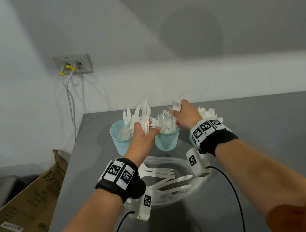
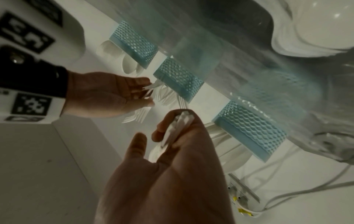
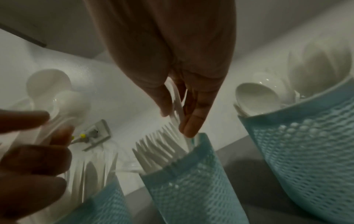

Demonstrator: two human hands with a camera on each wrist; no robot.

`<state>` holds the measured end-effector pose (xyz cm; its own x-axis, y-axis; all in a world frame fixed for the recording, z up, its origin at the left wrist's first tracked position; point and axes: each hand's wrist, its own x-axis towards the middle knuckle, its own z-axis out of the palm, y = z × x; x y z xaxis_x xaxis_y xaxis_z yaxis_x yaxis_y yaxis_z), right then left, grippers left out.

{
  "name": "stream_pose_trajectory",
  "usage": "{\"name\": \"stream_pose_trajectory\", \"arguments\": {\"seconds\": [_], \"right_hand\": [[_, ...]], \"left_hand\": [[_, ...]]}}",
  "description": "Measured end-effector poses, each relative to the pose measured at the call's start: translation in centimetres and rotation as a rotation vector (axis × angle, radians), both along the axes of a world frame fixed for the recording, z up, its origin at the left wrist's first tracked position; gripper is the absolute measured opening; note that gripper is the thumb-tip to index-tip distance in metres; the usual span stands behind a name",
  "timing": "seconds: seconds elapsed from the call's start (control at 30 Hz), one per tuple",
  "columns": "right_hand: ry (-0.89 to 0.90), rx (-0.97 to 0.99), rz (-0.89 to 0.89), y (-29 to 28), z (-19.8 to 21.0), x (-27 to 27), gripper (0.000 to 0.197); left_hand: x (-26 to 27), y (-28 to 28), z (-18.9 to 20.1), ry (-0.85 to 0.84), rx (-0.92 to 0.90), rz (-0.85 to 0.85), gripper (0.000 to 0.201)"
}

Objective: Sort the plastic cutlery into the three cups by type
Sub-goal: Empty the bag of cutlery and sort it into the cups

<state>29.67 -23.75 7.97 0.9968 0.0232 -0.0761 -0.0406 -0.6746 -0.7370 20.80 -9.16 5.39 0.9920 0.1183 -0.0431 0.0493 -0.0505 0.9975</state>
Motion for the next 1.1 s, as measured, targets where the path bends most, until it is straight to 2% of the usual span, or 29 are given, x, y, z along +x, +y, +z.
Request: {"name": "stream_pose_trajectory", "arguments": {"seconds": [0.07,0.17,0.23,0.37,0.43,0.5,0.57,0.63,0.73,0.93,1.1], "right_hand": [[-0.023,-0.025,0.026,-0.3,-0.8,-0.3,0.022],[-0.113,0.123,0.0,-0.5,-1.4,-1.0,0.048],[-0.179,0.156,-0.002,-0.3,-1.7,-1.4,0.042],[-0.2,0.039,0.05,-0.2,-2.8,-1.7,0.01],[-0.228,0.069,0.042,0.1,-2.6,-2.0,0.016],[-0.3,0.178,0.024,0.8,-1.1,-2.9,0.026],[-0.35,0.293,0.057,1.6,0.6,-4.1,0.037],[-0.305,0.376,0.118,2.3,1.7,-5.4,0.046],[-0.23,0.385,0.152,3.2,1.9,-6.5,0.04],[-0.24,0.431,0.064,4.4,1.4,-6.3,0.018],[-0.219,0.508,0.115,4.9,2.3,-6.4,0.034]], "left_hand": [[-0.1,0.0,0.4,0.035,-0.088,0.012,0.023],[0.0,0.3,0.3,0.042,-0.1,0.026,0.01],[0.1,0.3,-0.1,0.022,-0.055,0.043,0.007],[0.3,-0.1,-0.4,-0.063,0.148,0.044,0.012],[0.0,-0.3,-0.2,-0.122,0.285,0.065,0.011],[-0.4,-0.4,-0.1,-0.164,0.369,0.081,0.011],[-0.5,-0.3,-0.2,-0.151,0.425,0.107,0.012],[-0.4,-0.3,-0.5,-0.115,0.462,0.144,0.011],[-0.6,-0.5,-0.5,-0.141,0.518,0.158,0.014],[-1.3,-0.8,-0.4,-0.163,0.539,0.21,0.013],[-1.8,-0.8,-0.3,-0.205,0.527,0.27,0.018]]}}
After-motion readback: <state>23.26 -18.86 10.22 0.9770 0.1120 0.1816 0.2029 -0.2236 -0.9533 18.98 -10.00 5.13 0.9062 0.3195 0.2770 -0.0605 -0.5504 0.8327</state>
